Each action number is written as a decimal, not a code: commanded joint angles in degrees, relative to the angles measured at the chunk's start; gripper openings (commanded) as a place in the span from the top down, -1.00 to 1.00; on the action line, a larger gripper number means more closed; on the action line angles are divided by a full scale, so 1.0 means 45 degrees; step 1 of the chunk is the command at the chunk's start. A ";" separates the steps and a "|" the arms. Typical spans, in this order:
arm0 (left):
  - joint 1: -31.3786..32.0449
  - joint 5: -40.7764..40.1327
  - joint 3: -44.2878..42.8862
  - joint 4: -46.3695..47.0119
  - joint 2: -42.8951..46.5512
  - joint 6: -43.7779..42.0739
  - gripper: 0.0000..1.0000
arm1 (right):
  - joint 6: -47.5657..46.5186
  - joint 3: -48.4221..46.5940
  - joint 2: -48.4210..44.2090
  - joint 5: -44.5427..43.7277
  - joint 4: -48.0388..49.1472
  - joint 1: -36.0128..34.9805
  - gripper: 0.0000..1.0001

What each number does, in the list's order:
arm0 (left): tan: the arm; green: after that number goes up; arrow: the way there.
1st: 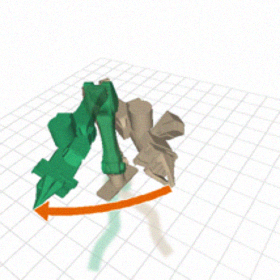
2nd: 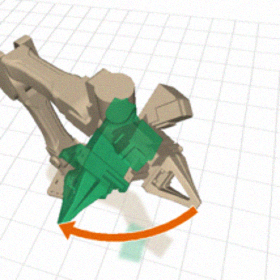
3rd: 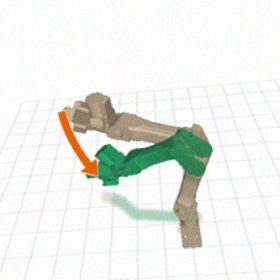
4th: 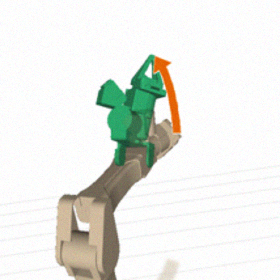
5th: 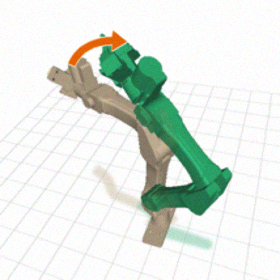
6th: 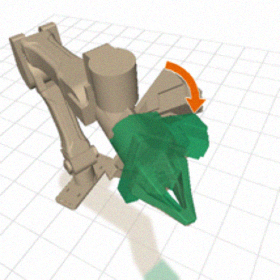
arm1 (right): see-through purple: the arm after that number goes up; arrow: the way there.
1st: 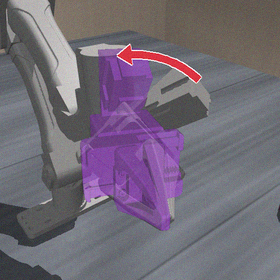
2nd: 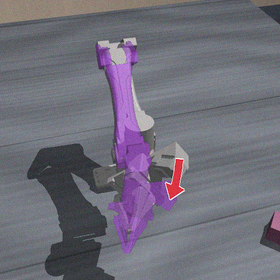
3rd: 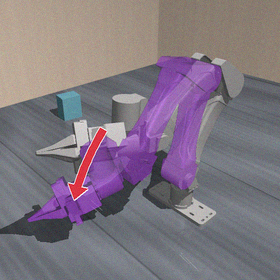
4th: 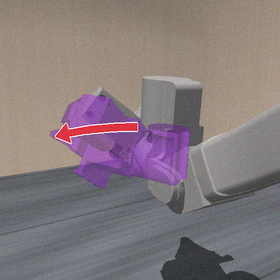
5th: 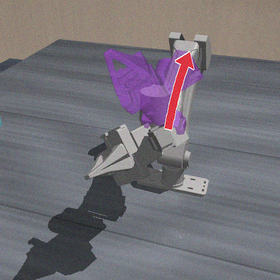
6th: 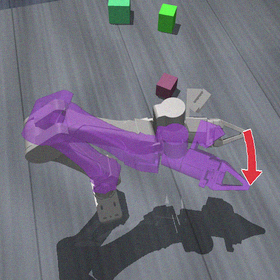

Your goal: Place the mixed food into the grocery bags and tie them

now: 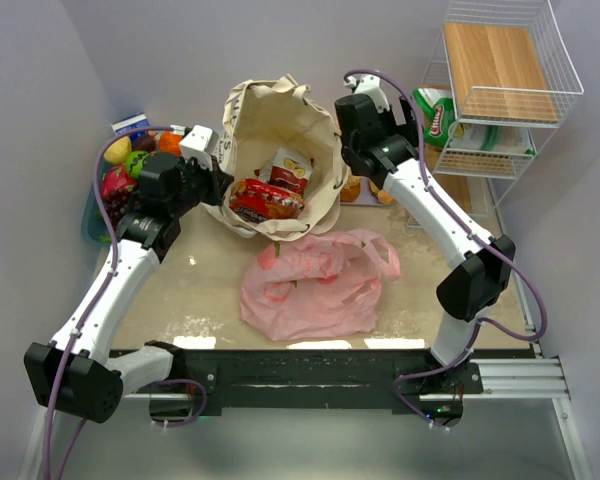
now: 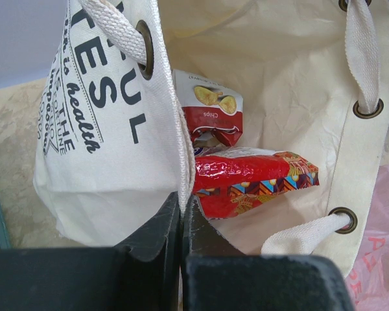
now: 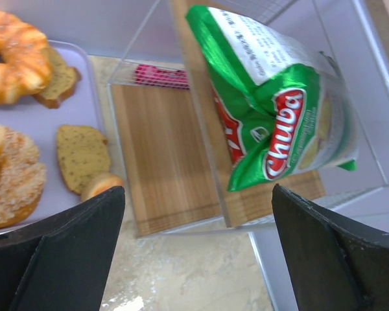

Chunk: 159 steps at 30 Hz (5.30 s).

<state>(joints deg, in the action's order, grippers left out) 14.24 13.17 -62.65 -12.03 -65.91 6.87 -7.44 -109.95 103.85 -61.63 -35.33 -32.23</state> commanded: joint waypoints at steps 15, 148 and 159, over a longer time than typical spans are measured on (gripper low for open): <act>-0.0020 0.0472 -0.0276 0.1326 0.0213 0.0093 1.00 | -0.0964 0.0039 -0.0208 -0.0544 0.2304 0.1907 -0.96; -0.1465 0.0980 0.0310 0.1873 -0.0510 0.0640 1.00 | 0.9874 0.8828 -0.5618 1.1352 0.4922 -0.2487 -0.67; -0.1465 0.0921 0.0271 0.1814 -0.0393 0.0601 1.00 | 1.1380 1.0448 -0.6709 1.0942 0.5508 -0.2428 -0.58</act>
<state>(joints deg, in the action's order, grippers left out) 8.01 18.22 -60.23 -6.96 -68.25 9.89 40.27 -65.04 78.96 -9.63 -12.73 -43.35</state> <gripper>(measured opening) 0.039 0.794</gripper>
